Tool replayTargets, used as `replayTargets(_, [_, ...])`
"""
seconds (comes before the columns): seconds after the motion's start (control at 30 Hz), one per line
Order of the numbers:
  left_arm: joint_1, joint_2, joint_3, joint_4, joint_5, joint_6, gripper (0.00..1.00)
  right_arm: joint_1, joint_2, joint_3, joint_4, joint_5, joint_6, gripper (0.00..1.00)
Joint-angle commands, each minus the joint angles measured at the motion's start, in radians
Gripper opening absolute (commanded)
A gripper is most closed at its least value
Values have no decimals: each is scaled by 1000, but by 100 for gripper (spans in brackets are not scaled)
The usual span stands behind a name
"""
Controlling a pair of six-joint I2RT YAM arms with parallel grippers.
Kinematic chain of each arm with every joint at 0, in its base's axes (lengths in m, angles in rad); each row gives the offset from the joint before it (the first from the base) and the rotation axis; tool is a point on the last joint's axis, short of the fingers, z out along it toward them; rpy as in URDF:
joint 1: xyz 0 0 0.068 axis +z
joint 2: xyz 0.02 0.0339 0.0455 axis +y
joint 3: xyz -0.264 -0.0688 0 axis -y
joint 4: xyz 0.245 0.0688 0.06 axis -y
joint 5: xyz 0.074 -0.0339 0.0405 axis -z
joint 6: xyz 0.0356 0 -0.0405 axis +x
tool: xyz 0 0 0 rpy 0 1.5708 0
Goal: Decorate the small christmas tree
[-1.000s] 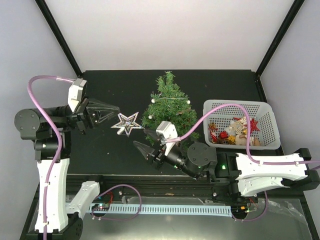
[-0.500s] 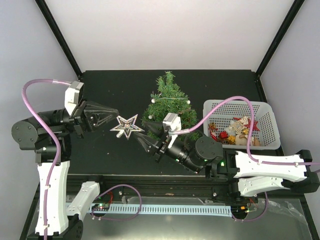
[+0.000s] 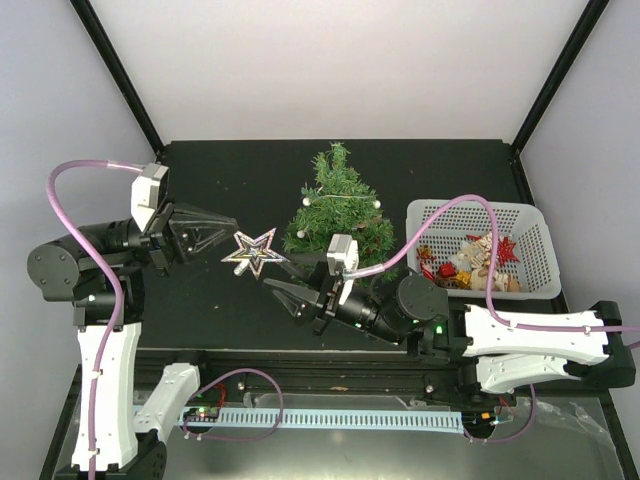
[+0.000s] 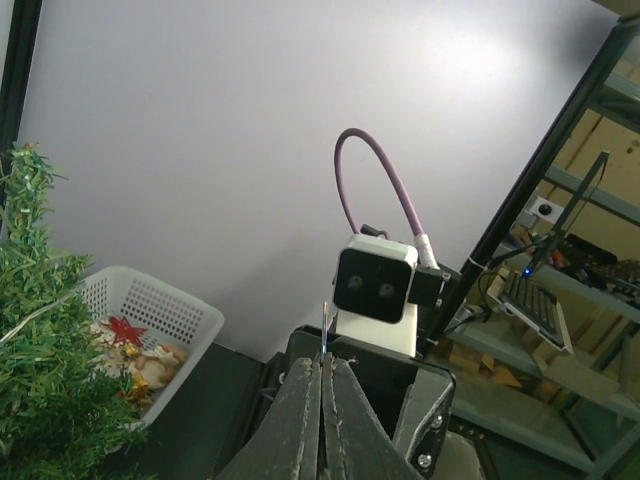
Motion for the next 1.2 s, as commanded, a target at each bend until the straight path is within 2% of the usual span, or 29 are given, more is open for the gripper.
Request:
replayTargets(0.0, [1,-19,-19,29,-19,-15,2,-6,-21,-4,76,-39,10,50])
replayTargets(0.4, [1,-43,-43,33,-26,-22,2,-33,-22,-17,111,-34,44,47])
replayTargets(0.57, [1,-49,-56,37,-32,-22,2,-44,-10,-4,120,-56,61,42])
replayTargets(1.17, [1,-75,-93,36,-32,-23,2,-63,35,26,121,-116,91,6])
